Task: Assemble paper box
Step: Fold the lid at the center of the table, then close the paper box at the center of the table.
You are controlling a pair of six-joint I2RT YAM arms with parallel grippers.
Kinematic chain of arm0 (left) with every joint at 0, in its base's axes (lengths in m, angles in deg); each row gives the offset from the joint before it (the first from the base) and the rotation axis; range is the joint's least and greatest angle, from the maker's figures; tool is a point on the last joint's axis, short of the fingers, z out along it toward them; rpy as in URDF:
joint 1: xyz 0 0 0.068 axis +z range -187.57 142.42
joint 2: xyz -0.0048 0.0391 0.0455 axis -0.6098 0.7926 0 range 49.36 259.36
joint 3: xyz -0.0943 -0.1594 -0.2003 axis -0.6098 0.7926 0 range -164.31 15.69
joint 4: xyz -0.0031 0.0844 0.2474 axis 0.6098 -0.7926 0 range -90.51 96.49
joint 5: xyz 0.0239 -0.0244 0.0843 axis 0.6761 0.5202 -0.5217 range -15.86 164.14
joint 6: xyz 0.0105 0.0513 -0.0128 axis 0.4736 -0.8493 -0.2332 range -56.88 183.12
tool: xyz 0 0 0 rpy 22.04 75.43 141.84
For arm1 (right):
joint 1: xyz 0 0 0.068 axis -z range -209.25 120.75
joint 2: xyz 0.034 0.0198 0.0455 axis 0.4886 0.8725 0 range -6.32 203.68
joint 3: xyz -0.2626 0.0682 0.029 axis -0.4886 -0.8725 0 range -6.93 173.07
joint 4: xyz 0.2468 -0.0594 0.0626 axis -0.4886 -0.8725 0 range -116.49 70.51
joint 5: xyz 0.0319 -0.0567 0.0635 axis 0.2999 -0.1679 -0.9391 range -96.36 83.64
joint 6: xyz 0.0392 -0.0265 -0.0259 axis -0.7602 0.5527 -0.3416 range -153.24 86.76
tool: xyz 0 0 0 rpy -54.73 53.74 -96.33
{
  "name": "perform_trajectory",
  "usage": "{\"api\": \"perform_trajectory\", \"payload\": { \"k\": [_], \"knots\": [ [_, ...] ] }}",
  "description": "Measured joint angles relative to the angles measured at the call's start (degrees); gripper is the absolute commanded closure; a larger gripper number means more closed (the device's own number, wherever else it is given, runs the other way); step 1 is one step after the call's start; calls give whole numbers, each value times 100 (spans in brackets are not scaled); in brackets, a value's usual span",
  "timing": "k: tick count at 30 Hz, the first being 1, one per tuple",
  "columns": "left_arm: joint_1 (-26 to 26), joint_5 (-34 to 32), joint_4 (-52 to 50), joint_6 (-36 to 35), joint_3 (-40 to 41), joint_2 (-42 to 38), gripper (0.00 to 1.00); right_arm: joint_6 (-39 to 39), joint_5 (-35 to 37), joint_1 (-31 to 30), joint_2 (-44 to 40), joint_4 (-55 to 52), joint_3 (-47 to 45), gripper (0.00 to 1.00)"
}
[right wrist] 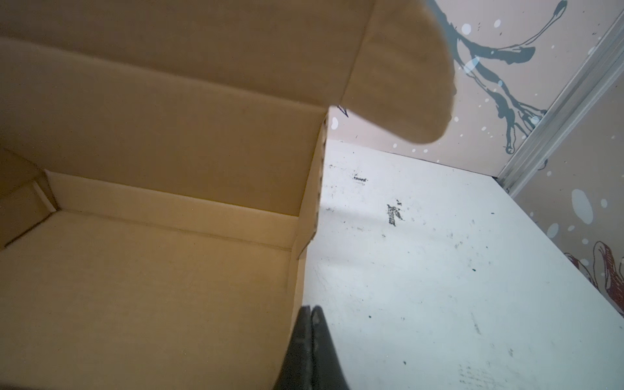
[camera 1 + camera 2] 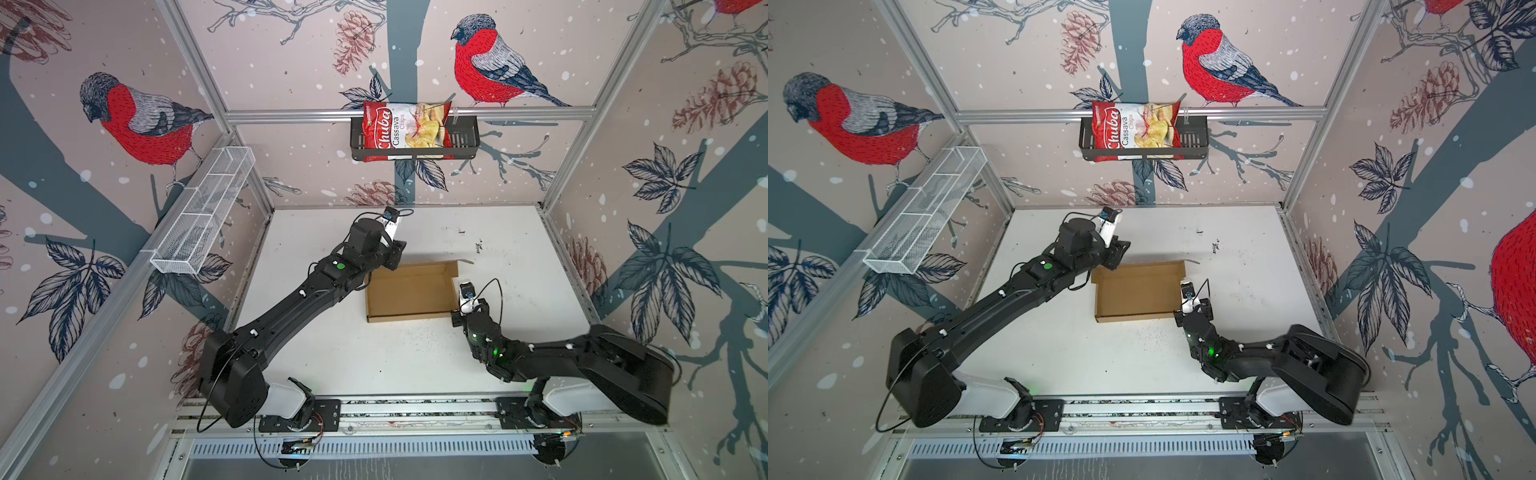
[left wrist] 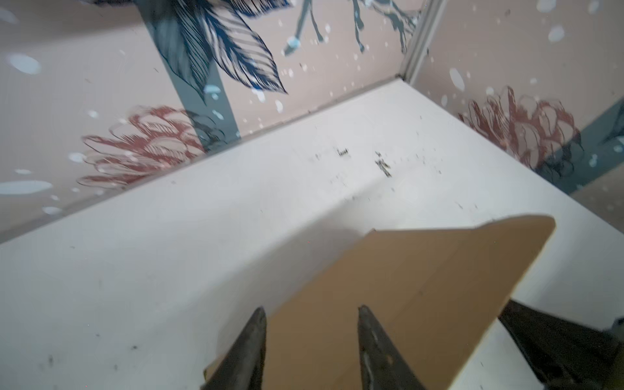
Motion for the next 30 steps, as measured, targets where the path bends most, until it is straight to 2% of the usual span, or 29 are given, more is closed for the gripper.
{"api": "perform_trajectory", "payload": {
  "k": [8,10,12,15,19,22,26,30],
  "knots": [
    [-341,201,59,348,1158,-125,58,-896,-442,9,-2841,-2765,151,77],
    [-413,238,146,472,1488,-190,57,-1091,-608,157,-3340,-3261,249,68],
    [-448,254,267,562,1740,-214,57,-1237,-868,494,-3504,-3679,461,65],
    [-459,254,518,662,2033,-208,57,-1534,-1950,1464,-3034,-4312,1163,59],
    [-494,214,907,734,2212,2,56,-1814,-3499,2483,-1816,-4959,2192,45],
    [-503,221,951,774,2203,273,56,-1917,-4535,2758,-769,-5523,2957,42],
    [-511,262,940,892,2105,540,54,-1921,-5466,2935,122,-5862,3285,42],
    [-527,256,879,1051,2105,409,43,-1969,-6002,3182,638,-6002,3283,44]
  ]
}}
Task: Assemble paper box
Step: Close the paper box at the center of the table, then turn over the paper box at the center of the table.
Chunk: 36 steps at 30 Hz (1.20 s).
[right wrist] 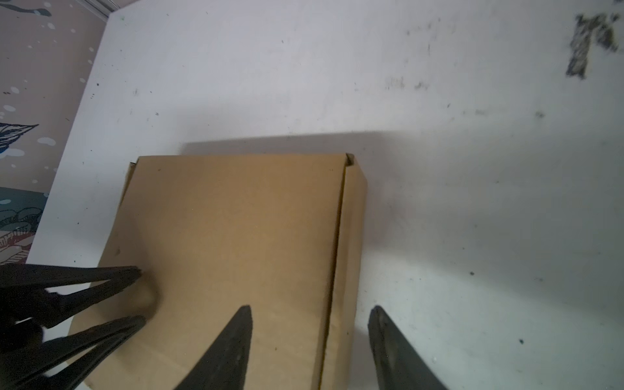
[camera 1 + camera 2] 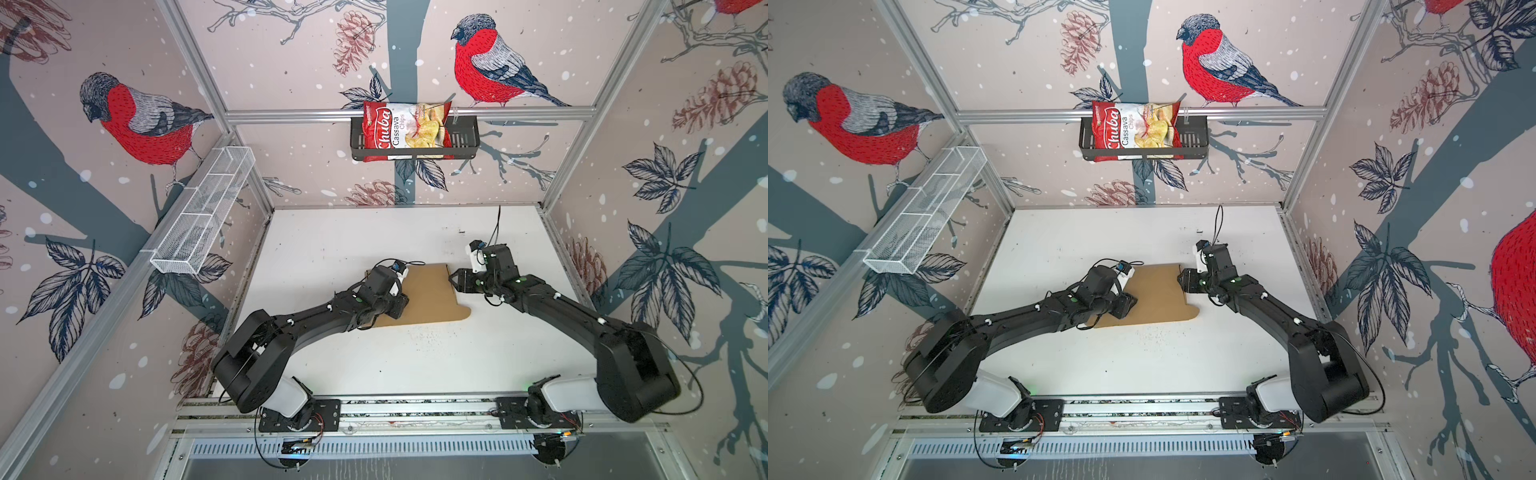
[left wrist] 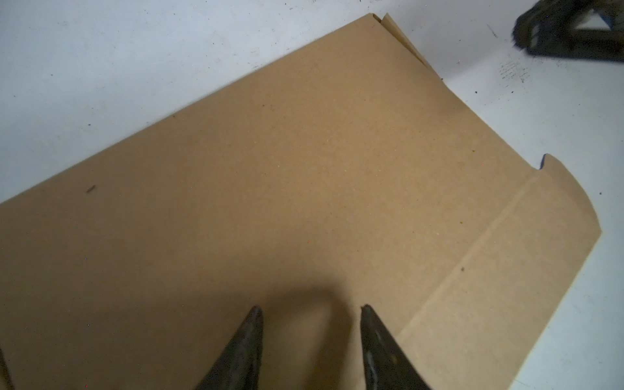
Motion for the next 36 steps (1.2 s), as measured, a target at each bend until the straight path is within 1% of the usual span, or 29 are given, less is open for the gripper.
{"api": "perform_trajectory", "payload": {
  "k": [2,5,7,9,11,15,20,24,28,29,33,36],
  "knots": [
    [0,-131,-223,146,-157,-138,32,-57,-190,72,219,-24,0,40],
    [70,-369,-544,413,-538,-339,24,-85,-479,107,417,-68,11,36],
    [306,-426,-761,573,-658,-520,21,-68,-697,212,529,-90,31,35],
    [632,-378,-955,693,-575,-660,20,-50,-861,337,614,-103,33,33],
    [942,-271,-1139,787,-302,-774,19,15,-1023,424,686,-109,26,31],
    [1353,208,-1300,920,247,-890,18,57,-1379,483,863,-79,-81,31],
    [1528,839,-944,1029,791,-890,21,46,-1893,640,1036,339,-396,35],
    [1711,1113,-509,1084,1167,-846,28,24,-2332,758,1161,778,-660,37],
    [1825,1373,-157,1088,1303,-702,30,22,-2522,848,1191,1036,-793,38],
    [1840,1386,-118,1086,1305,-697,29,24,-2546,872,1189,1056,-807,38],
    [1886,1246,-365,1069,1189,-942,20,57,-2542,946,1139,1001,-793,37],
    [2092,1213,-533,955,981,-1353,9,105,-2511,979,1137,927,-706,36]
  ]
}}
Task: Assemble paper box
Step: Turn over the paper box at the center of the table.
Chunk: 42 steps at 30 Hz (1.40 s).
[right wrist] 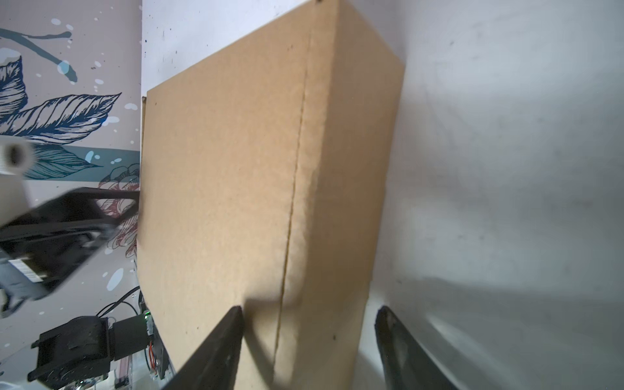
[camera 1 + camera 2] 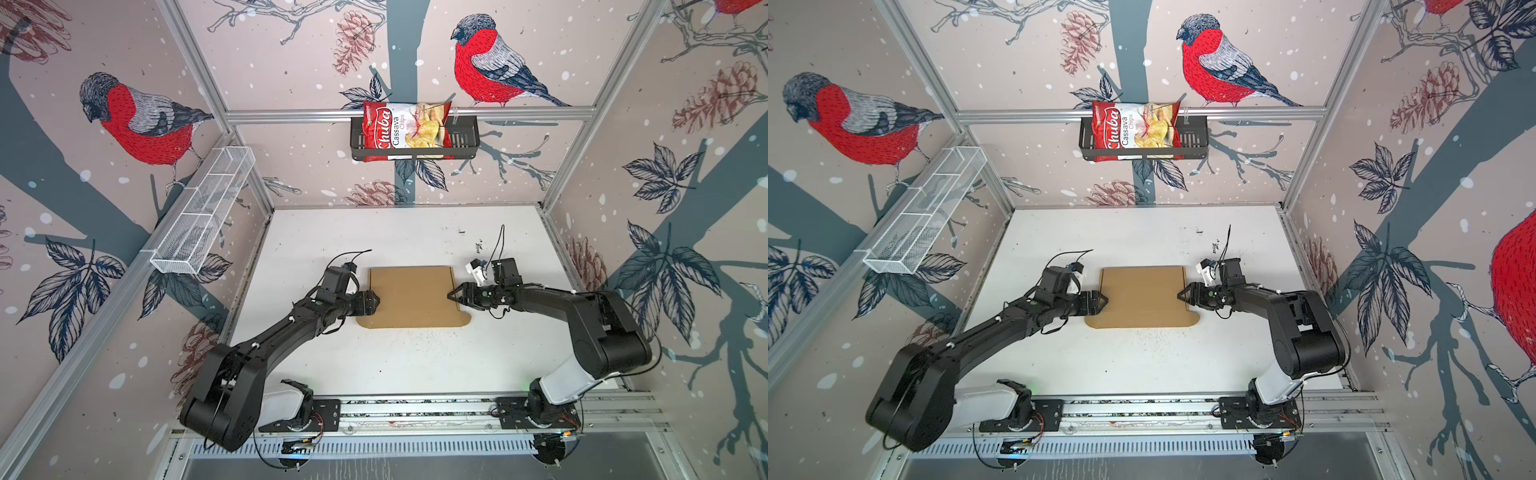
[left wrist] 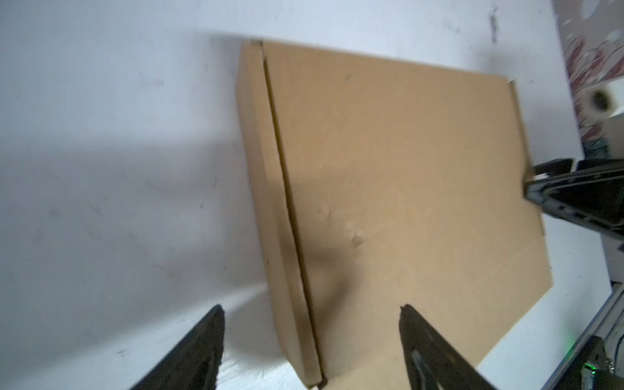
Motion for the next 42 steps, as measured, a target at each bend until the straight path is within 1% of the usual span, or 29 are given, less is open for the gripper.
{"api": "perform_trajectory", "payload": {
  "k": [2,4,8,10,12,14,17,20,24,27,31,35,39,42],
  "knots": [
    [264,59,55,-116,-2,-175,7,74,9,24,22,-31,46,34],
    [533,328,114,-254,63,-122,8,96,-13,42,66,-63,96,31],
    [782,1034,164,-466,-61,527,10,96,-92,46,120,-76,208,29],
    [890,1488,238,-531,-271,1025,17,94,-177,50,144,-70,269,28],
    [935,1884,376,-538,-415,1495,22,92,-260,57,223,-42,321,27],
    [940,2236,487,-531,-455,1884,25,85,-319,59,308,-28,337,27],
    [946,2647,603,-522,-457,2243,26,72,-398,66,479,-26,372,26],
    [951,2977,881,-483,-435,2424,23,50,-564,66,645,50,409,25],
    [977,3235,1309,-315,-299,2503,22,-74,-710,-4,719,273,407,25],
    [997,3377,1683,-173,-225,2623,24,-264,-750,-31,684,433,341,24],
    [1086,3644,2232,11,-52,2776,24,-699,-1397,-26,485,584,227,22],
    [1113,3849,2511,262,33,2833,24,-1032,-1958,-33,140,802,227,22],
    [1143,3906,2588,413,48,2855,24,-1416,-2264,-22,-74,1040,216,26],
    [1150,3884,2601,452,66,2822,22,-1453,-2304,-17,-83,938,341,34]
  ]
}}
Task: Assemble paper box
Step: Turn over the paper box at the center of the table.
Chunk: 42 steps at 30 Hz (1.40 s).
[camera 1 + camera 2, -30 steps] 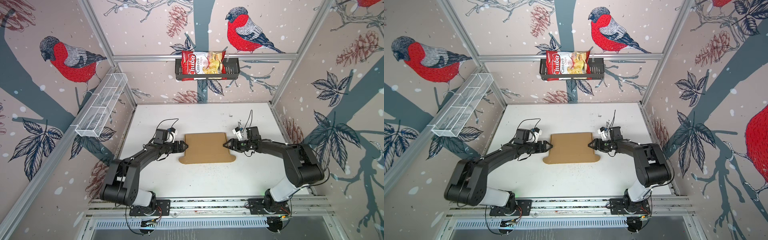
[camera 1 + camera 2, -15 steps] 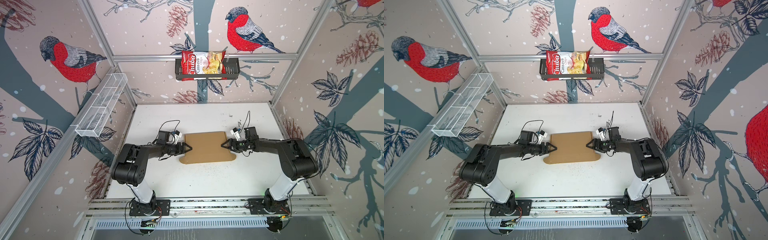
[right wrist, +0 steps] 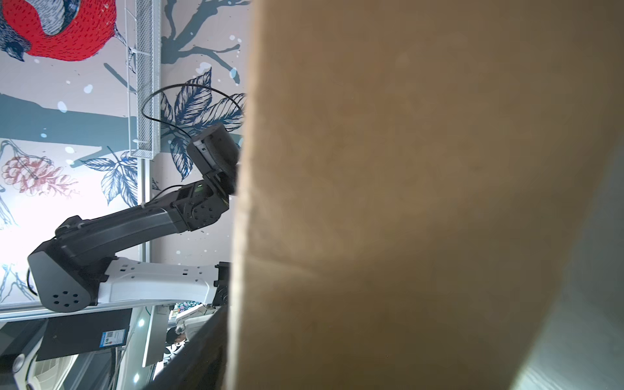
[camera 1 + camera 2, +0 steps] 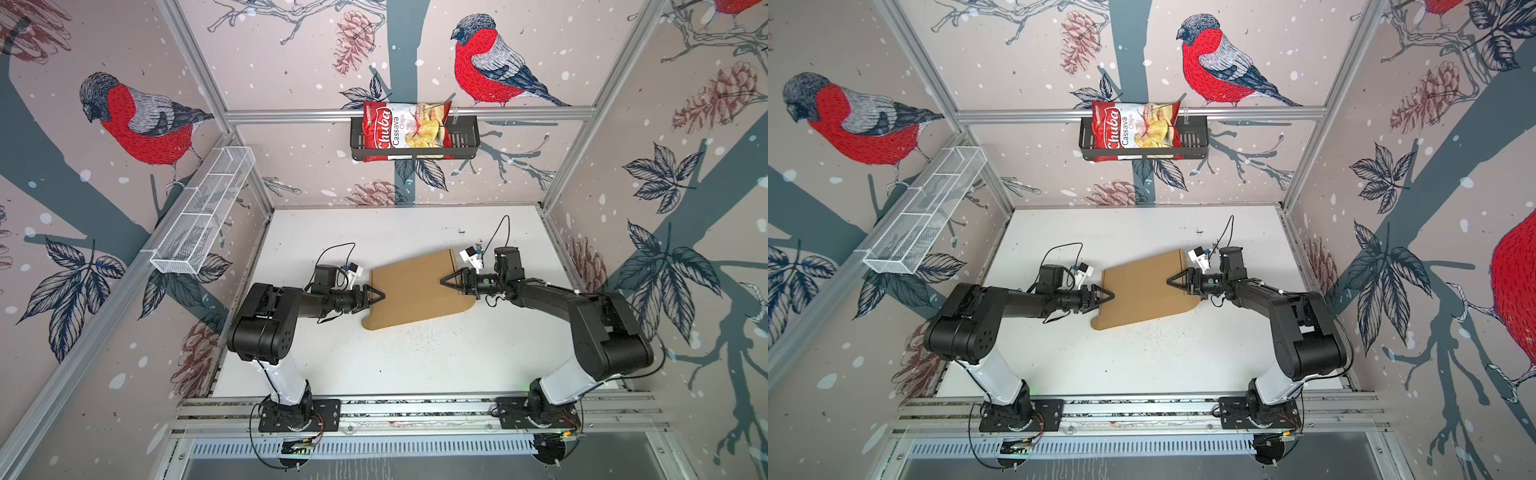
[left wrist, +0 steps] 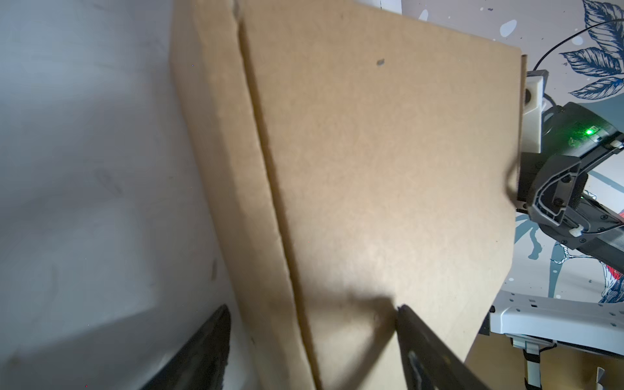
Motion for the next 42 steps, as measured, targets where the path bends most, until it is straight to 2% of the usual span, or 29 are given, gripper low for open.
{"api": "perform_trajectory", "payload": {
  "k": [2,3,8,12,14,17,21,25,29,32,42],
  "knots": [
    [2,-166,-109,15,9,-157,18,0,2,37,24,-179,129,37],
    [4,-337,-223,-37,2,-286,3,-2,0,66,42,-245,160,38],
    [66,-1364,-1130,-586,-227,-1416,3,-313,31,229,79,-428,149,42],
    [-4,-2376,-1657,-1633,-422,-2750,3,-555,42,304,79,-520,195,41],
    [-308,-2796,-1698,-2393,-323,-3432,3,-592,44,326,81,-597,251,41],
    [-1237,-3353,-1373,-3797,284,-4389,3,-719,50,387,81,-728,313,40],
    [-2323,-4122,-756,-5243,1110,-5018,3,-894,83,448,81,-883,323,39],
    [-3375,-4824,-52,-6299,1438,-4868,3,-1036,138,483,50,-1014,334,40],
    [-4325,-5602,715,-7125,1530,-4181,3,-1169,199,546,-37,-1132,345,39],
    [-4509,-6155,1099,-7335,1502,-3694,3,-1196,219,564,-52,-1139,339,40],
    [-5051,-7202,2000,-7737,1215,-2057,5,-1471,238,586,-90,-1121,264,40]
  ]
}}
